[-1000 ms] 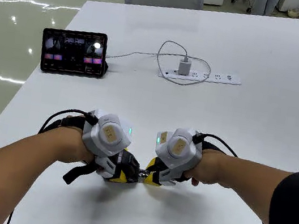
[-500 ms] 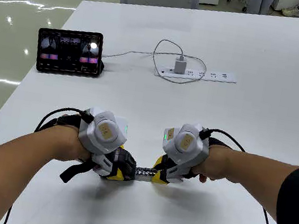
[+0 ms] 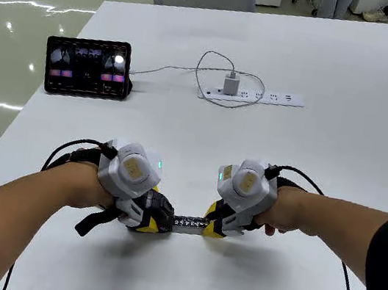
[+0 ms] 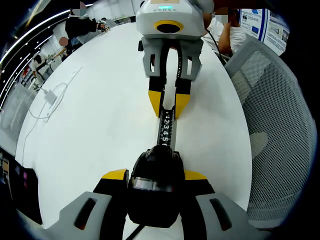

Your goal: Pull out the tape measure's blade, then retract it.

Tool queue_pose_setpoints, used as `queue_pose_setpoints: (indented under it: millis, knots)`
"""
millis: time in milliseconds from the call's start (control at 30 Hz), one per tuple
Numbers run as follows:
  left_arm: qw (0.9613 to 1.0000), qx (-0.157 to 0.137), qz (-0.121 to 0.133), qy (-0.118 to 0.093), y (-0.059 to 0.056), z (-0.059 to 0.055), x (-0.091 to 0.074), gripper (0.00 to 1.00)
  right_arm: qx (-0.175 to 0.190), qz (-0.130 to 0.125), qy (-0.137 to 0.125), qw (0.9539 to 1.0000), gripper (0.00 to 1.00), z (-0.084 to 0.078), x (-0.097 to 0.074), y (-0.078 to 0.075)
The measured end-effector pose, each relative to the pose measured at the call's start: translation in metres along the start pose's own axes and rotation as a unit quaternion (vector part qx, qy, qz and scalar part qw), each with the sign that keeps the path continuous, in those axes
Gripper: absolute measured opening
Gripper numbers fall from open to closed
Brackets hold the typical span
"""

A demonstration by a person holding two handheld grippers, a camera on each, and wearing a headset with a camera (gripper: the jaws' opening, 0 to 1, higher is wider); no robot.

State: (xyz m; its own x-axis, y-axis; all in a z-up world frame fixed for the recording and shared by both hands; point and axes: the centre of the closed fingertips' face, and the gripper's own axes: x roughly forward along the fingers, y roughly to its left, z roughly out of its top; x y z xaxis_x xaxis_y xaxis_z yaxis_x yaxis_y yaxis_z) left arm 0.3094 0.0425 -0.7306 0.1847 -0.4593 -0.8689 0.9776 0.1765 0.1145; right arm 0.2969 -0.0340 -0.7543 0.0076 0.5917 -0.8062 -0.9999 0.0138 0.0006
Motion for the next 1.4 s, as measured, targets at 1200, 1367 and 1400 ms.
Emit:
queue_pose_setpoints:
  millis: [1200, 1367, 1400]
  knots:
    - [1.0000, 0.002, 0.002, -0.003, -0.001, 0.001, 0.000, 0.35, 0.017, -0.003, 0.007, 0.9998, 0.10, -0.026, -0.020, 0.001]
    - [1.0000, 0.003, 0.002, -0.003, -0.001, 0.001, 0.001, 0.35, 0.020, -0.004, 0.007, 0.9998, 0.10, -0.029, -0.022, 0.001]
    - [1.0000, 0.003, 0.003, -0.003, -0.001, 0.001, 0.001, 0.35, 0.020, -0.004, 0.008, 0.9998, 0.10, -0.030, -0.023, 0.001]
